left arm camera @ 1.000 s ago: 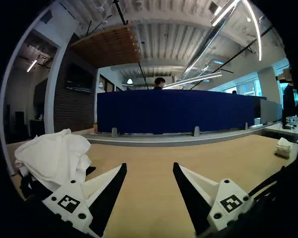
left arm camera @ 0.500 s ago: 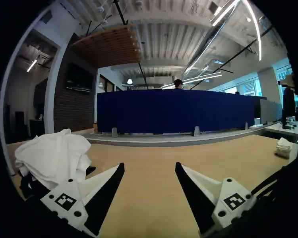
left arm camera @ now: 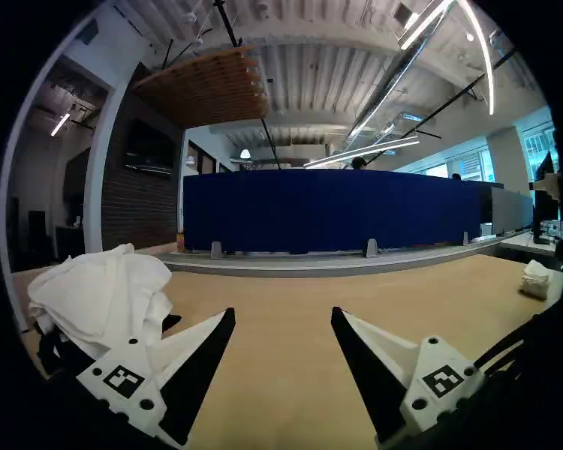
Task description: Fold towel
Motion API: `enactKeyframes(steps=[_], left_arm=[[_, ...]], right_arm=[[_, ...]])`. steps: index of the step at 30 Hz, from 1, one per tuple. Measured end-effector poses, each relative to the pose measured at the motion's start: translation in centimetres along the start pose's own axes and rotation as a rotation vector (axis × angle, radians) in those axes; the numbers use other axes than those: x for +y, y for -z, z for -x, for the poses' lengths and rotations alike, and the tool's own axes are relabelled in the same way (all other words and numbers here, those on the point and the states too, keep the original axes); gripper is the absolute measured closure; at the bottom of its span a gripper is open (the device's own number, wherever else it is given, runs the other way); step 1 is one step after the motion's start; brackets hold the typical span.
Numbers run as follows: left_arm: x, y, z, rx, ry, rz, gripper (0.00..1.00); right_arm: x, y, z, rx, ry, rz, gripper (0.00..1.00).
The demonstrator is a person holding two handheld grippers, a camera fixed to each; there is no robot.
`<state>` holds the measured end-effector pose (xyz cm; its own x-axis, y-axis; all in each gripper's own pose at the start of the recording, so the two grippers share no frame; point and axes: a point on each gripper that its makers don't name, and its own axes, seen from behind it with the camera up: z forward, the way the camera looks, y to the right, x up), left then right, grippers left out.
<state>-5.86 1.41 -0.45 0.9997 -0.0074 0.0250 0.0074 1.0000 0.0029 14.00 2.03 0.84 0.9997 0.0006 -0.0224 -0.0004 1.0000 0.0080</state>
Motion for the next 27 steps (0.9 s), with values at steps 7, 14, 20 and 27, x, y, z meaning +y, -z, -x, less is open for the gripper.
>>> enactKeyframes(steps=[7,14,20,27], left_arm=[[0.0,0.1,0.1,0.0,0.0,0.0,0.05],[0.0,0.0,0.0,0.0,0.0,0.0,0.05],[0.0,0.0,0.0,0.0,0.0,0.0,0.05],[0.0,-0.1,0.0,0.0,0.0,0.0,0.05]], right_arm=[[-0.6,0.0,4.0,-0.01,-0.014,-0.027,0.0],[-0.6,0.2,8.1,-0.038,-0.009,-0.024,0.0],[-0.3,0.1,10.5,-0.054,-0.002,-0.016,0.0],[-1.1,-0.2,12.1,-0.061,-0.023,-0.027,0.0]])
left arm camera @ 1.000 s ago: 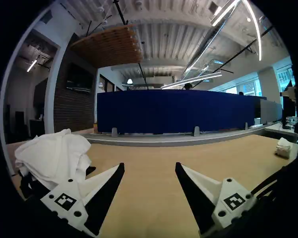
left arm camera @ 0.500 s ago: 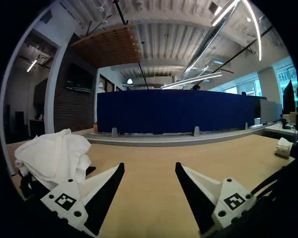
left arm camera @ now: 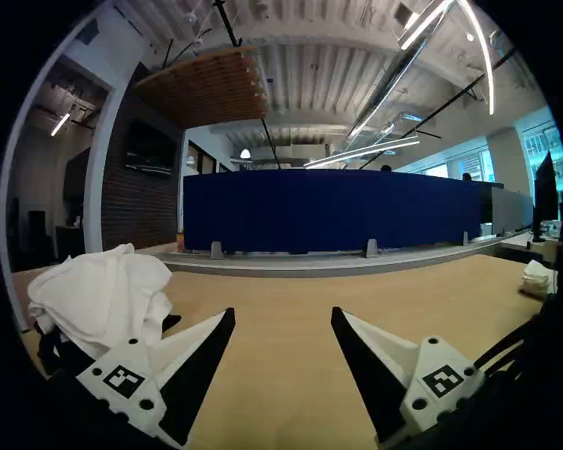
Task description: Fold towel
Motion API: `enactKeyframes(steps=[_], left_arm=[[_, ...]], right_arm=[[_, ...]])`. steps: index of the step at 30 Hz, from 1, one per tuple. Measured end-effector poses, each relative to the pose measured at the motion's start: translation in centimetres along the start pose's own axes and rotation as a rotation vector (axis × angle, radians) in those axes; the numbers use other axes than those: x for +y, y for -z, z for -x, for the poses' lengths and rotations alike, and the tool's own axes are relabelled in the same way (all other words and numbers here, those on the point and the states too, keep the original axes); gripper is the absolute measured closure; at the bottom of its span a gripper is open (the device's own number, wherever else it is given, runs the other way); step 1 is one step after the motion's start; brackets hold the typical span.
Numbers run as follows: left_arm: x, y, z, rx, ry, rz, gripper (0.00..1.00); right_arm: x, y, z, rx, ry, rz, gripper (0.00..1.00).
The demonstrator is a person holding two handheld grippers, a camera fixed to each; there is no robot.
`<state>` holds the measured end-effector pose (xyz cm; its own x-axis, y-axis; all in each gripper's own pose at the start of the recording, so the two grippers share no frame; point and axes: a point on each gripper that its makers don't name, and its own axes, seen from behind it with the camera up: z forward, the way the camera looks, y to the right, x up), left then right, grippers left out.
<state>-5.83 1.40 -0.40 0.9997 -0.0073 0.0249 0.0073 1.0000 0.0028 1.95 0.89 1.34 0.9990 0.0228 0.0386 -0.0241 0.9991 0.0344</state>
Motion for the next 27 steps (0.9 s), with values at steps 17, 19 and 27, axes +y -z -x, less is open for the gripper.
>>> enactKeyframes(steps=[17,19,27], left_arm=[[0.1,0.1,0.0,0.0,0.0,0.0,0.05],[0.1,0.1,0.0,0.0,0.0,0.0,0.05],[0.0,0.1,0.0,0.0,0.0,0.0,0.05]], right_arm=[[-1.1,0.4,1.6,0.0,0.024,0.0,0.0],[-1.1,0.5,1.5,0.006,0.03,0.0,0.0],[-1.0,0.8,1.3,0.019,0.032,0.001,0.0]])
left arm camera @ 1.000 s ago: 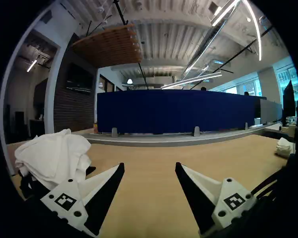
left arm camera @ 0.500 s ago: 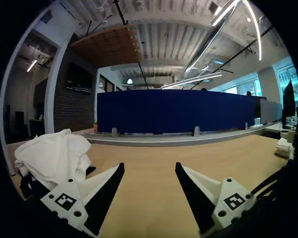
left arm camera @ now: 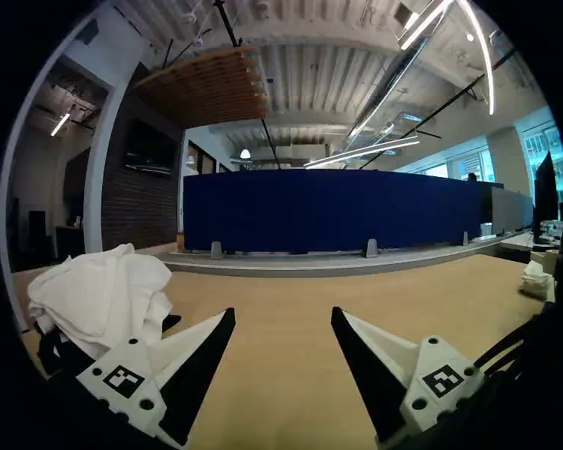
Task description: Fold towel
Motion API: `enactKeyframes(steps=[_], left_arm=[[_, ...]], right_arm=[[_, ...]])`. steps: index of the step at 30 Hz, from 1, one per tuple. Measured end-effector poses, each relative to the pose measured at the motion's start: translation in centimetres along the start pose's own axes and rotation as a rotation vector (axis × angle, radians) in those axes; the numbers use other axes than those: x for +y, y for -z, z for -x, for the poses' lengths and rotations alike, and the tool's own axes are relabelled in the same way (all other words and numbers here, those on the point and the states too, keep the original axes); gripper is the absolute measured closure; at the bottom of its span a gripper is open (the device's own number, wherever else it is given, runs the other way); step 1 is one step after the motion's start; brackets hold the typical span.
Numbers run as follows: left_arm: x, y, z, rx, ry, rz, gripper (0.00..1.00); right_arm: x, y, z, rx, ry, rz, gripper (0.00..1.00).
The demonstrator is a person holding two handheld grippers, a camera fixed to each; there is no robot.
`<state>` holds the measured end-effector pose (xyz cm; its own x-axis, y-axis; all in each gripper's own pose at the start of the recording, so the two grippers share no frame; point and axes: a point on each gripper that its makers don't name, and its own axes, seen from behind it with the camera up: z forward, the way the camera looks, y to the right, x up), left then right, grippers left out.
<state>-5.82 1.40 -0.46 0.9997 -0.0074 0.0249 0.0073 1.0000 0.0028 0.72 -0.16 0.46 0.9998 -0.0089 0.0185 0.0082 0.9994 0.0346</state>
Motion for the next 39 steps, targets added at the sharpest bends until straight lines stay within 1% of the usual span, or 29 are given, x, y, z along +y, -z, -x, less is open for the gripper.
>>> enactKeyframes(steps=[15,39], left_arm=[[-0.05,0.08,-0.02,0.0,0.0,0.0,0.05],[0.01,0.33,-0.09,-0.001,0.001,0.0,0.05]], right_arm=[[0.12,-0.06,0.48,-0.002,-0.001,-0.001,0.0],[0.09,-0.04,0.46,-0.001,0.0,-0.001,0.0]])
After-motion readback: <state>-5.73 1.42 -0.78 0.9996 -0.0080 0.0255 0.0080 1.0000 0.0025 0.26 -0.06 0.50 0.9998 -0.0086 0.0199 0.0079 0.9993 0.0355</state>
